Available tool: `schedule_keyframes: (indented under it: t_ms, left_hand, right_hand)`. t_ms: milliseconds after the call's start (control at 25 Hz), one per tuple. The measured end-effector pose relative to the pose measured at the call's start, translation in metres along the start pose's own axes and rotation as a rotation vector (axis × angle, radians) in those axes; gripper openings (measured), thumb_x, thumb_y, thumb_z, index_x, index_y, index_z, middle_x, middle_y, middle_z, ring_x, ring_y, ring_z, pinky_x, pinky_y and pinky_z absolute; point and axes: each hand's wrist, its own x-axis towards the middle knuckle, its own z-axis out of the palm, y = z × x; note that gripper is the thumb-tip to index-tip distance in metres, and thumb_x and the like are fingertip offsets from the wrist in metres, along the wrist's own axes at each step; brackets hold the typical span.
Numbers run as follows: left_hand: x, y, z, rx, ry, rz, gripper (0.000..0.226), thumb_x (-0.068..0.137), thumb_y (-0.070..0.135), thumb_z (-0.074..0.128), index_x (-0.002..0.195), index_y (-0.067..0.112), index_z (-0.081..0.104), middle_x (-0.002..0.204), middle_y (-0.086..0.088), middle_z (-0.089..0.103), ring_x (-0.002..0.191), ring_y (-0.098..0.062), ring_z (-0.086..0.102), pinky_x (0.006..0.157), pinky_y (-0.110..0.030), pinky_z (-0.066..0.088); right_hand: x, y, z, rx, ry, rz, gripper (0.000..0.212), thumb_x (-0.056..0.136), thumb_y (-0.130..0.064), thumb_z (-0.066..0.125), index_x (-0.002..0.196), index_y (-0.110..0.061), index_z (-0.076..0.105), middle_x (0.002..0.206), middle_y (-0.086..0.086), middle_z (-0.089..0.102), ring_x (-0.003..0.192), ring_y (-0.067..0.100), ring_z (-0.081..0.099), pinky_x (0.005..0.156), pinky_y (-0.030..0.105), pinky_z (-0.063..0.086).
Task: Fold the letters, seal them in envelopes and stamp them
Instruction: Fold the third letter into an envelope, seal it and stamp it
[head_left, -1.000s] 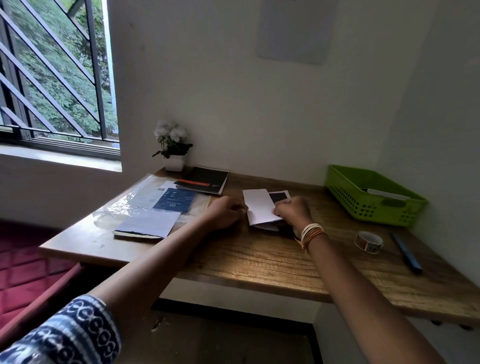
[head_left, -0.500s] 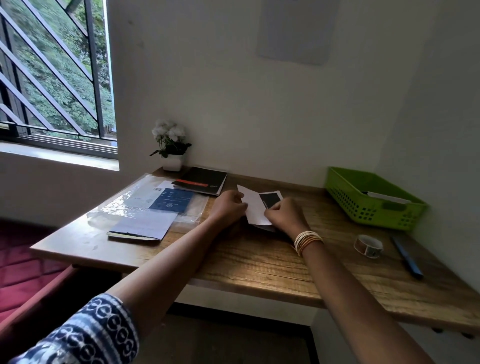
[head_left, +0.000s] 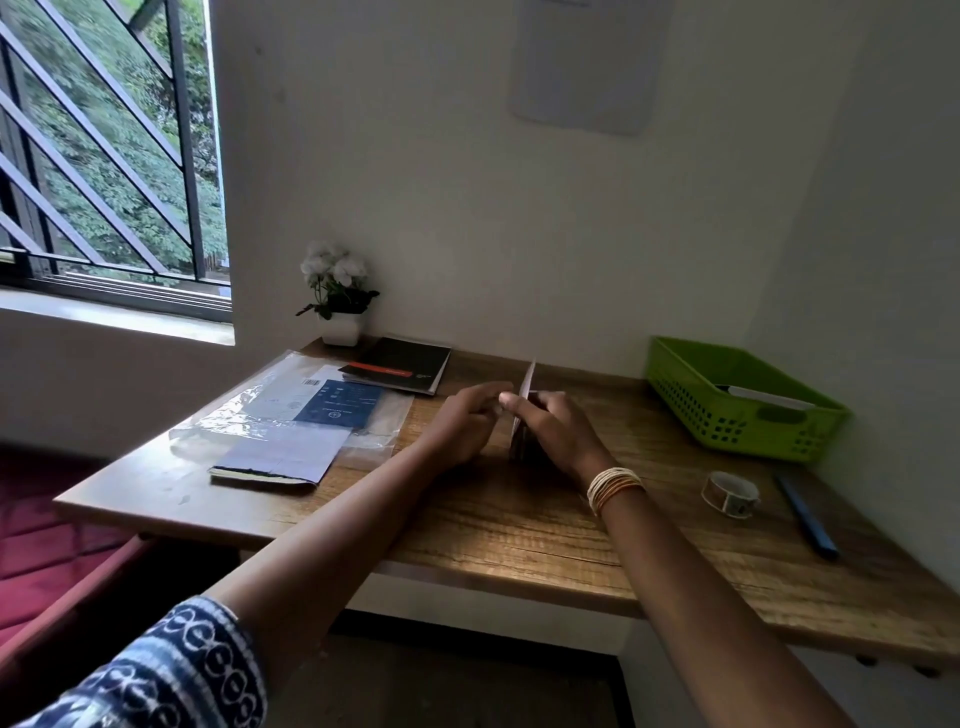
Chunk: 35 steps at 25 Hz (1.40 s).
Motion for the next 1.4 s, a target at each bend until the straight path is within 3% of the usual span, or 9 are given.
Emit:
schedule_keyframes:
  t_ms: [120,280,480,640,840,1000,1120,1240,1400]
  left_hand:
    - [0.0,-0.001,0.002,0.097,-0.119,0.028,0.052,0.09,-0.007,0.044,0.138,0.015,0.048,0.14,-0.004,0.052,0.131,-0.017,0.048,0.108,-0.037,0.041]
    - [0.002,0.0,0.002,0.182,-0.146,0.028,0.053,0.091,-0.007,0.043,0.138,0.017,0.047,0.141,-0.001,0.052,0.133,-0.015,0.045,0.108,-0.031,0.04]
    - [0.006,-0.006,0.003,0.29,-0.105,0.003,0.054,0.092,0.001,0.046,0.139,0.029,0.045,0.148,-0.002,0.043,0.136,-0.022,0.041,0.11,-0.042,0.039]
    - [0.006,-0.008,0.003,0.357,-0.119,0.005,0.055,0.092,0.002,0.046,0.138,0.032,0.045,0.15,0.001,0.041,0.141,-0.022,0.033,0.116,-0.047,0.026]
    - [0.003,-0.002,0.002,0.46,-0.196,0.059,0.045,0.097,0.01,0.039,0.136,0.029,0.048,0.152,0.006,0.036,0.142,-0.02,0.03,0.119,-0.047,0.019]
    - [0.001,-0.002,0.003,0.594,-0.319,0.028,0.043,0.101,0.029,0.036,0.143,0.032,0.037,0.154,0.003,0.033,0.143,-0.021,0.028,0.118,-0.047,0.015]
    - [-0.001,0.003,0.005,0.732,-0.4,0.003,0.05,0.101,0.036,0.032,0.15,0.031,0.02,0.159,0.004,0.018,0.147,-0.018,0.015,0.118,-0.049,0.006]
    - [-0.006,0.005,0.006,0.787,-0.446,-0.003,0.056,0.101,0.04,0.028,0.152,0.026,0.008,0.161,0.003,0.004,0.148,-0.017,0.005,0.118,-0.049,0.004]
    - [-0.006,0.0,0.001,0.801,-0.453,-0.065,0.057,0.102,0.041,0.022,0.152,0.022,0.003,0.161,0.0,-0.001,0.148,-0.016,0.0,0.119,-0.042,0.004]
  right_hand:
    - [0.004,0.001,0.0,-0.055,0.107,0.086,0.032,0.087,-0.03,0.057,0.107,-0.006,0.064,0.098,0.009,0.066,0.084,0.021,0.061,0.065,0.03,0.047]
    - [0.007,0.004,-0.004,-0.009,0.152,0.188,0.048,0.091,-0.014,0.055,0.137,-0.008,0.042,0.132,0.015,0.051,0.115,0.03,0.053,0.078,0.031,0.047]
    - [0.018,0.019,-0.016,-0.122,0.191,0.195,0.038,0.09,-0.006,0.044,0.123,-0.007,0.062,0.123,0.015,0.063,0.108,0.029,0.059,0.081,0.033,0.049]
    - [0.019,0.027,-0.018,-0.428,0.207,0.237,0.037,0.094,-0.014,0.043,0.124,-0.016,0.064,0.128,0.009,0.062,0.115,0.029,0.059,0.093,0.038,0.049]
    - [0.019,0.038,-0.025,-0.644,0.213,0.224,0.034,0.092,-0.017,0.045,0.116,-0.023,0.069,0.129,0.009,0.062,0.117,0.033,0.057,0.099,0.043,0.046]
    - [0.016,0.035,-0.025,-0.722,0.213,0.205,0.029,0.091,-0.019,0.048,0.11,-0.014,0.07,0.123,0.013,0.064,0.114,0.033,0.057,0.099,0.041,0.045]
    - [0.003,0.014,-0.007,-0.717,0.044,0.082,0.039,0.095,-0.027,0.041,0.128,-0.011,0.056,0.136,0.014,0.054,0.124,0.031,0.05,0.103,0.04,0.039]
    - [-0.009,0.005,0.012,-0.611,-0.256,0.022,0.056,0.099,-0.038,0.027,0.15,-0.016,0.026,0.159,0.008,0.021,0.145,0.025,0.024,0.117,0.042,0.022]
    - [-0.009,0.024,0.002,-0.793,-0.351,0.096,0.064,0.1,-0.048,0.017,0.154,-0.017,0.004,0.162,0.004,-0.003,0.15,0.02,0.0,0.121,0.042,0.006]
